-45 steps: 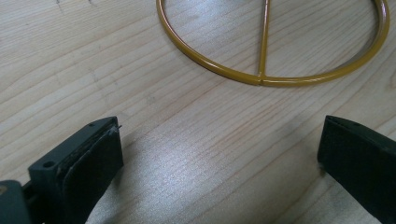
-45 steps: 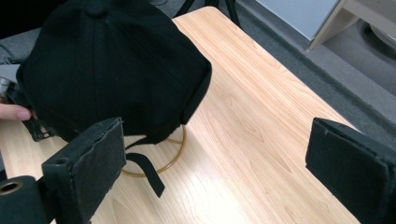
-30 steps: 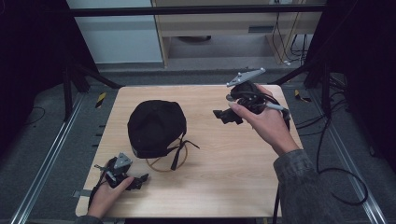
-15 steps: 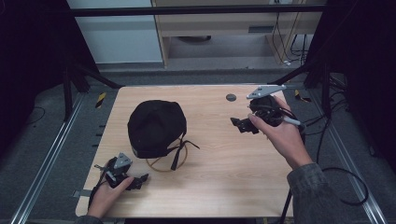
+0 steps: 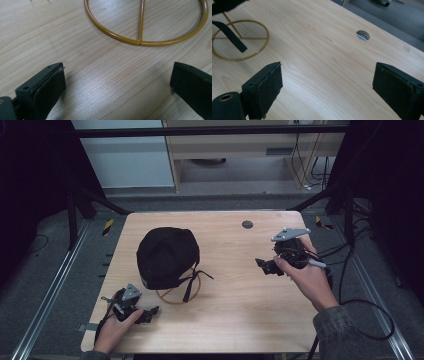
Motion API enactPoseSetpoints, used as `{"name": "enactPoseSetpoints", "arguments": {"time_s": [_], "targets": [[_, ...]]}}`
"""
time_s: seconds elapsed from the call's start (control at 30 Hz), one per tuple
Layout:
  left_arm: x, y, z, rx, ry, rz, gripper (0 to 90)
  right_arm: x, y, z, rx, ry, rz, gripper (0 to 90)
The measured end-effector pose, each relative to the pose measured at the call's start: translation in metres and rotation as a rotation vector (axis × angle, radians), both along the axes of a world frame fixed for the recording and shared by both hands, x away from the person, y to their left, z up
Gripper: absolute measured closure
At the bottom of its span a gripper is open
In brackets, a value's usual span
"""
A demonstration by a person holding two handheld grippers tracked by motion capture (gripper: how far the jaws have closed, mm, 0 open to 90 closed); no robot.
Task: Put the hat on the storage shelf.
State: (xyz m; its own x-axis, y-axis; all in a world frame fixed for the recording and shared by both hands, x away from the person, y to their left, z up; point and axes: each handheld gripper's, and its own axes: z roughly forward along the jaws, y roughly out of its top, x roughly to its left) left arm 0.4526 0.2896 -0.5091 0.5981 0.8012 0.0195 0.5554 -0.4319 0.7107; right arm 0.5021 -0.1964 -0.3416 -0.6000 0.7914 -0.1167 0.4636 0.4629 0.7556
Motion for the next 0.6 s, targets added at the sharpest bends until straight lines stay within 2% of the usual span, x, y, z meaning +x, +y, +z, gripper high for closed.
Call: {"name": "enactPoseSetpoints", "arguments": {"time_s": [0.33, 0.5, 0.53, 0.6], "targets": [[0.0, 0.0, 0.0, 0.0, 0.0, 0.001, 0.0, -0.003, -0.013, -0.031, 0.01, 0.032, -0.031, 9.6], [0.0, 0.0, 0.0, 0.0, 0.0, 0.002, 0.0, -0.006, -0.019, -0.051, 0.009, 0.053, -0.047, 9.6], [0.0, 0.0, 0.0, 0.0, 0.0, 0.002, 0.0, -0.006, -0.019, -0.051, 0.009, 0.053, -0.047, 9.6], [0.0, 0.0, 0.0, 0.0, 0.0, 0.002, 0.0, -0.008, -0.022, -0.061, 0.023, 0.063, -0.054, 9.7]]}}
